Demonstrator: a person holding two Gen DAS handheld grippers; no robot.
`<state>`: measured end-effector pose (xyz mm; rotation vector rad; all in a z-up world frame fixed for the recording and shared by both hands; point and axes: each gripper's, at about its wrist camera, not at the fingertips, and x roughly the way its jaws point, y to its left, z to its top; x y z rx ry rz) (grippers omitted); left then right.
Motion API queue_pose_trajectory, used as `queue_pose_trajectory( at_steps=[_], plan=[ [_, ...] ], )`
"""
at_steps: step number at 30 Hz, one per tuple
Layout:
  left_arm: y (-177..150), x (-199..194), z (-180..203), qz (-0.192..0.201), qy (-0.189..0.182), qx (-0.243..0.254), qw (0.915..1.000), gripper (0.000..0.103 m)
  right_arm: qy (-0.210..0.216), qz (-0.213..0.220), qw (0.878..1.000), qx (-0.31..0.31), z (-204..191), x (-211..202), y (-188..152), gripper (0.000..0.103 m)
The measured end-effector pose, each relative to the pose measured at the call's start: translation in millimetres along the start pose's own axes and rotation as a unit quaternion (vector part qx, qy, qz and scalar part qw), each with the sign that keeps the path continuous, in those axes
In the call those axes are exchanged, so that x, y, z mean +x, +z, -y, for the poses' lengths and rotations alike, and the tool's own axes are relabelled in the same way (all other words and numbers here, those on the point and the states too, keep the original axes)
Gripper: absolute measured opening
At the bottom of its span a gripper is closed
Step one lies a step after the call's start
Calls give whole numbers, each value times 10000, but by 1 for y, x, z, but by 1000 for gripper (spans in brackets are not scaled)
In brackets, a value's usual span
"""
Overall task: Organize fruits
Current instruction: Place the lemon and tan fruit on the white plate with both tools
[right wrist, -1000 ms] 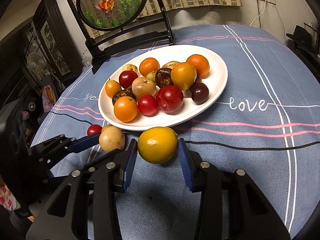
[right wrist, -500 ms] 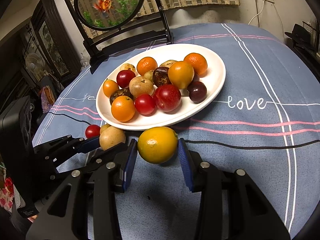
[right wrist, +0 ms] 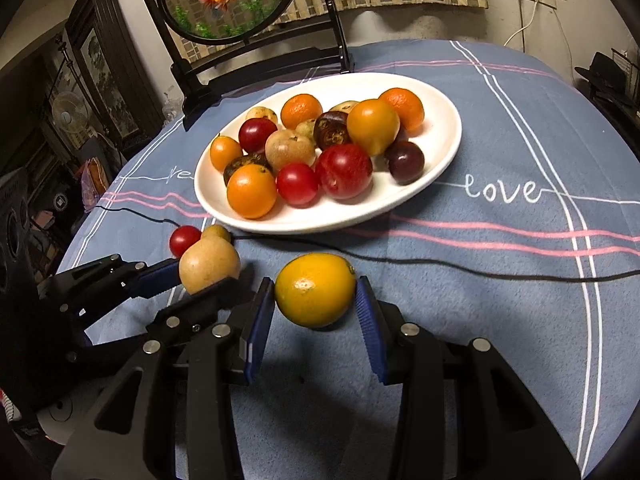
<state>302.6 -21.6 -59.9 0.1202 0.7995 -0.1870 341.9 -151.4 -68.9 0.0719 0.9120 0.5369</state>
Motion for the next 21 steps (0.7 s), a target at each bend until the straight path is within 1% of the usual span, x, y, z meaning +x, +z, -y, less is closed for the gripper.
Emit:
queue_pose_trajectory(
  at_steps=[2,4,7,9,10,11,13,15,17,21],
  plan=[
    [-1,-5,1,29,-31,-9,10000,31,26,41,10000,-5,-1,-2,-1,42],
    [-2,-11,1,97,-57,-55,9999,31,100,188,9998,-5,-2,-10,-2,42],
    [1,-20,-5,235,-61,-175,9996,31,202,619,9979,6,-4,-29,0,42],
    [7,-27,-12,407,13,-312,9987,31,172,1069,9941,11,-4,-42,5,42],
    [12,-30,-16,506,74,-411,9978,31,124,1240,9922,46,-3,-46,8,42],
    [17,-32,-21,598,155,-514,9968,31,-47,1532,9881,125,-1,-50,12,42],
    [31,-34,-34,761,379,-884,9925,31,-273,1825,9827,176,0,-51,20,42],
    [45,-29,-51,789,423,-1293,9876,31,-464,2081,9768,222,3,-46,31,42],
    [59,-19,-68,760,459,-1587,9833,31,-537,2143,9749,259,7,-38,42,42],
    [83,4,-89,713,633,-1803,9790,31,-608,2124,9745,389,16,-15,66,42]
  ],
)
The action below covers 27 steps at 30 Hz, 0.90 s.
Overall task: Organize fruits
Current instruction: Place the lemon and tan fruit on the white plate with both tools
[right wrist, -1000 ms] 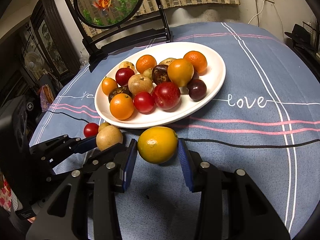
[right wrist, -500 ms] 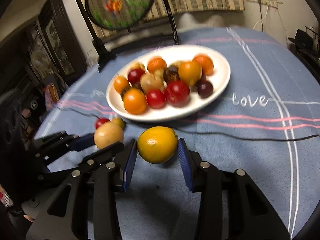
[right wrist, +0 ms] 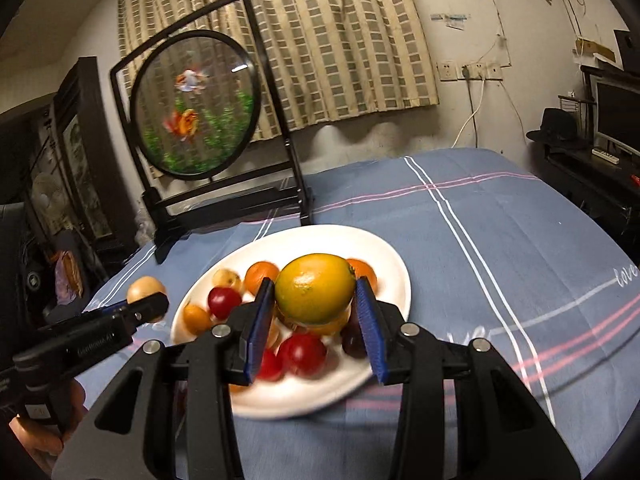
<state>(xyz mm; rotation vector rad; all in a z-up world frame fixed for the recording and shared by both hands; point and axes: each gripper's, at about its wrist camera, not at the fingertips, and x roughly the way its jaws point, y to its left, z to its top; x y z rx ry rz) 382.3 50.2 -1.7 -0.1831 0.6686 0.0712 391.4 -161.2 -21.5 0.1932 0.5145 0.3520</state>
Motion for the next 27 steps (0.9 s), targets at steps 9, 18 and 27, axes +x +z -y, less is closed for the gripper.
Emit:
queue_pose_trajectory(
  at_steps=[9,18,27],
  plan=[
    [31,51,17,-73,48,125,9999,31,63,-315,9995,-33,7,59,30,42],
    [33,65,15,-102,247,123,9996,60,99,-790,9965,-257,5,86,21,51],
    [31,11,24,313,424,355,9980,91,218,-140,9996,-123,3,27,34,67]
  ],
)
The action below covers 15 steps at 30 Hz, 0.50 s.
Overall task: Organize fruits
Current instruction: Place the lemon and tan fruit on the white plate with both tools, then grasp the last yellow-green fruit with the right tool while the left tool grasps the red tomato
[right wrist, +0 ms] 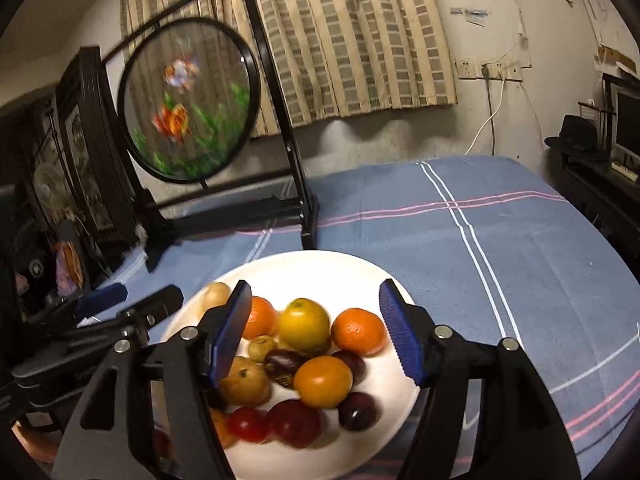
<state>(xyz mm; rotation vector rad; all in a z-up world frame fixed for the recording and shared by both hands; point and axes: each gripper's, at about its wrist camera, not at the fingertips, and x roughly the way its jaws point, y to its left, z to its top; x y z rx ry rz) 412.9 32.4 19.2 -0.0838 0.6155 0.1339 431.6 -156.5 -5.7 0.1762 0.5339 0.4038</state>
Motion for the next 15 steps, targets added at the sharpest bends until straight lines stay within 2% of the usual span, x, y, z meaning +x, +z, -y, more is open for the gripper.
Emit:
queue_pose_trajectory(
  at_steps=[6,10,12,15],
  plan=[
    [-14,-37,-11,103,68,-91,9999,97,28,-26,10000,35,-3,-25,-13,67],
    [-37,-57,-26,98,61,-47,9999,99,161,-185,9995,173,-2,-39,-29,67],
    [-53,-65,-38,121,162,18,9998,99,253,-257,9992,171,-5,-46,-38,67],
    [-72,-68,-59,44,525,3,9986,99,352,-534,9979,-141,-18,-54,-59,67]
  ],
)
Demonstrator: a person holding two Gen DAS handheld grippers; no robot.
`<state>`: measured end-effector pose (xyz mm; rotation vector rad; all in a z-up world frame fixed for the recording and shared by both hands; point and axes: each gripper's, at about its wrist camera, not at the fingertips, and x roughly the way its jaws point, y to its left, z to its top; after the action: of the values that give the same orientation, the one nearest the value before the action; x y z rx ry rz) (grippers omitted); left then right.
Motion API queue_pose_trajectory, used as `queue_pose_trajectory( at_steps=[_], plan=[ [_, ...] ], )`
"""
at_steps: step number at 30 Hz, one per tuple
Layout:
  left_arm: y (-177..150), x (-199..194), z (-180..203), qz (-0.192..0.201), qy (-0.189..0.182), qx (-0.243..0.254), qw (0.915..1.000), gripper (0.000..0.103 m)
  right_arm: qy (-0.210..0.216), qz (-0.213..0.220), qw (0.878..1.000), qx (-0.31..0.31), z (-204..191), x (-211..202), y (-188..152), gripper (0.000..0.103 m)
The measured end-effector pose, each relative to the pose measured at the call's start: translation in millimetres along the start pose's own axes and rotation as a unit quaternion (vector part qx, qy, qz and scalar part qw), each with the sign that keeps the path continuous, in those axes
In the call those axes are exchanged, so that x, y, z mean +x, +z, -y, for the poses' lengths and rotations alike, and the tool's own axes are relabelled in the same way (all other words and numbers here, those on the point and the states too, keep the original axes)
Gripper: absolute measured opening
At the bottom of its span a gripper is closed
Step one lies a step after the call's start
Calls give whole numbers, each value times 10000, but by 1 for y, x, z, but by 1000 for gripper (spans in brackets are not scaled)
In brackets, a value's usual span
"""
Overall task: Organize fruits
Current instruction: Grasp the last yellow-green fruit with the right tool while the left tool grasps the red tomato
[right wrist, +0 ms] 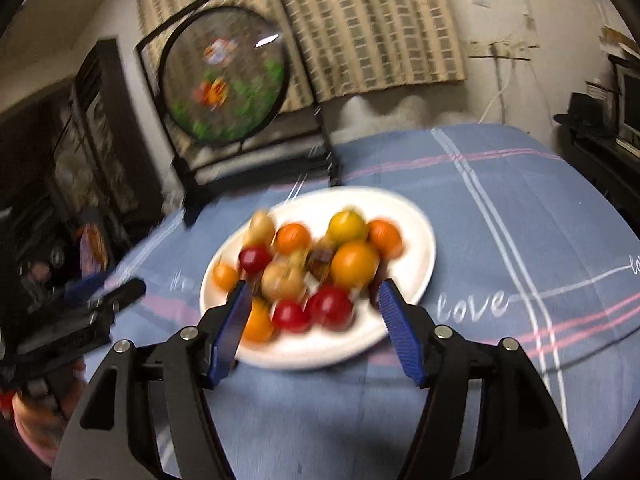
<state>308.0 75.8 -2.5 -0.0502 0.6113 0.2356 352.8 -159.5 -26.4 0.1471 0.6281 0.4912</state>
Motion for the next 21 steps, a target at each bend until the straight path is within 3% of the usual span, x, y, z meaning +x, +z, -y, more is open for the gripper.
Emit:
queue_pose_trajectory(
  at_steps=[5,10,15,20,21],
  plan=[
    [-6,8,-38,-248,486,-694,9961,99,387,-520,9977,-203,-25,6,-23,67],
    [-6,8,-62,-310,480,-1272,9902,99,482,-735,9922,-888,-59,12,-40,67],
    [-3,1,-62,-224,439,-1286,9905,99,416,-1028,9860,-1246,-76,26,-52,52],
    [-2,-5,-58,-152,313,-1248,9916,99,353,-1295,9841,-1165,-80,50,-51,30],
    [-2,-5,-57,-151,290,-1251,9916,99,360,-1331,9840,-1128,-81,53,-50,29]
  ],
)
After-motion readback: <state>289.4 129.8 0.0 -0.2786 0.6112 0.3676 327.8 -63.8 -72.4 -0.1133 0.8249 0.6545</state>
